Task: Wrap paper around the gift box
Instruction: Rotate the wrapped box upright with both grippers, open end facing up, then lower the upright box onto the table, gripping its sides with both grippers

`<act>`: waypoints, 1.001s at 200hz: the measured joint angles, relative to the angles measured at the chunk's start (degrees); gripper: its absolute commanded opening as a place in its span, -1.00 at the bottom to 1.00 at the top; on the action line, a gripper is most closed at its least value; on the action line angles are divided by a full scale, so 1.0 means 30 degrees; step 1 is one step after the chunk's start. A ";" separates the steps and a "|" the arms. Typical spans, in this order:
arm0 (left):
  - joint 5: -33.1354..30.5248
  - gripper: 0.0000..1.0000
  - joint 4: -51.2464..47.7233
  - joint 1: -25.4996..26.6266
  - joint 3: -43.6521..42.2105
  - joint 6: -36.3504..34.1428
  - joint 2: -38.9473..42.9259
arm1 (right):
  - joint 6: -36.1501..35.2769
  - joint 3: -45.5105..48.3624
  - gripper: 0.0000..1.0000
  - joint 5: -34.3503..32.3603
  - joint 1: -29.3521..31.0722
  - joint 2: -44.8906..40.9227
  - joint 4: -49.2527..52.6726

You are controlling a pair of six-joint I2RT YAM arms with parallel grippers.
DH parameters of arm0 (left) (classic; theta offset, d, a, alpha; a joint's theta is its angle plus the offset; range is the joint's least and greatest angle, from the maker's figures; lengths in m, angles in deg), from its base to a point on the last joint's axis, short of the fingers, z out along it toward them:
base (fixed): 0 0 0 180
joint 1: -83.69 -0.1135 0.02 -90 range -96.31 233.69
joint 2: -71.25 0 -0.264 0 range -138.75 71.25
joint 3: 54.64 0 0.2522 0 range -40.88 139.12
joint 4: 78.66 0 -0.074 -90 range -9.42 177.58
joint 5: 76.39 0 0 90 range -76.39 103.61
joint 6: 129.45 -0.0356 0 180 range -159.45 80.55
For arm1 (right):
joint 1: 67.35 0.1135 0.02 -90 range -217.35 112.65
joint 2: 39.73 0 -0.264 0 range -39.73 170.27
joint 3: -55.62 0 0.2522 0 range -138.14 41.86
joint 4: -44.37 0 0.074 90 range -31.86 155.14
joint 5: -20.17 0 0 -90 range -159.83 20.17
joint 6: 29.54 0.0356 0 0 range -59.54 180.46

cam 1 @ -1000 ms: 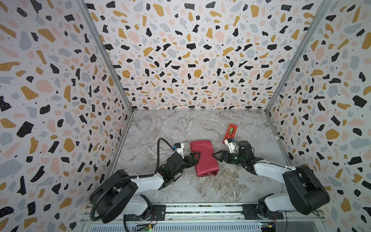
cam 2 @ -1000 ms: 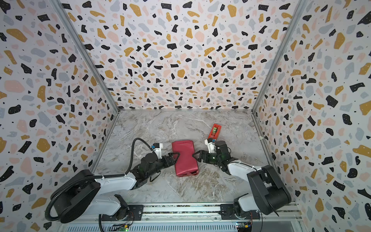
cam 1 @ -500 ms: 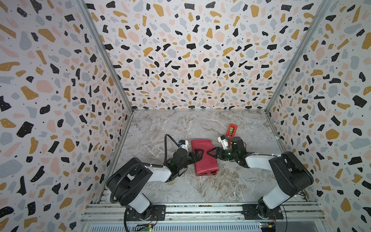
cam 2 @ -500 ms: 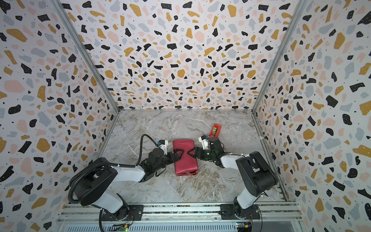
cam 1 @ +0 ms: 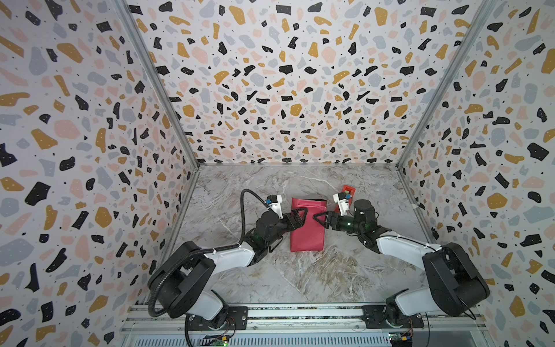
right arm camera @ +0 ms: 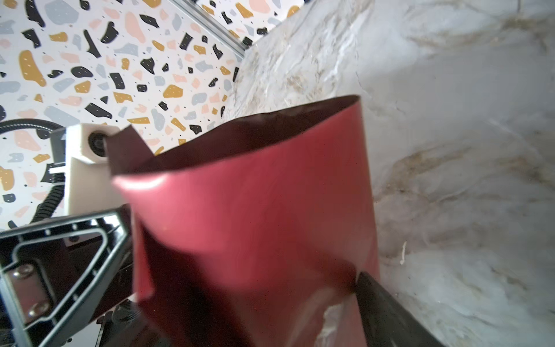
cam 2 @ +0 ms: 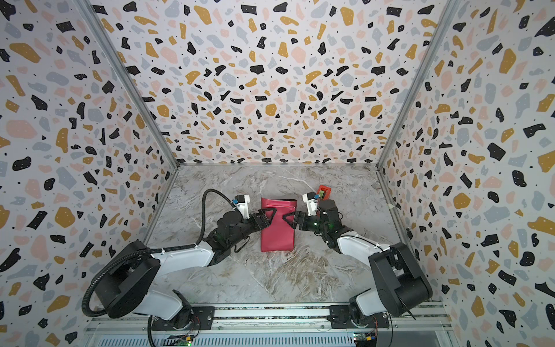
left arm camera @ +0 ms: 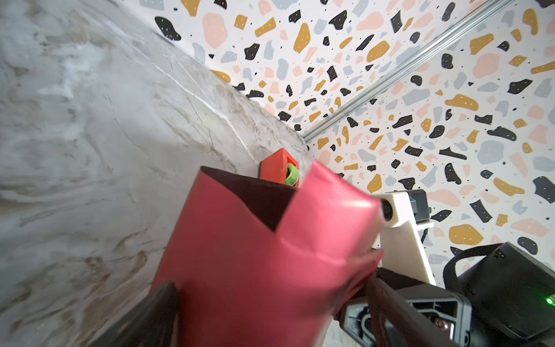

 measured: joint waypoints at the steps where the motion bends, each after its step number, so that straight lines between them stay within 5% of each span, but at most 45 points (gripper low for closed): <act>1: 0.0000 0.89 0.0000 0.0000 0.0000 -0.0007 0.0000 | 0.0007 0.0015 0.71 -0.0007 0.0000 -0.0015 -0.0029; 64: -0.0029 0.84 -0.0255 0.0488 -0.0707 -0.0277 0.0896 | 0.0197 0.1836 0.52 -0.0568 0.0219 -0.1617 -0.1428; 124: -0.0474 0.93 -0.0117 0.1851 -0.2382 -0.0357 0.2470 | 0.0124 0.2936 0.15 -0.3636 0.1355 -0.3337 -0.0321; 200: -0.2033 0.94 -0.2193 0.2718 -0.2907 -0.1814 0.2929 | 0.0044 0.3672 -0.04 -0.5785 0.2667 -0.4488 0.0488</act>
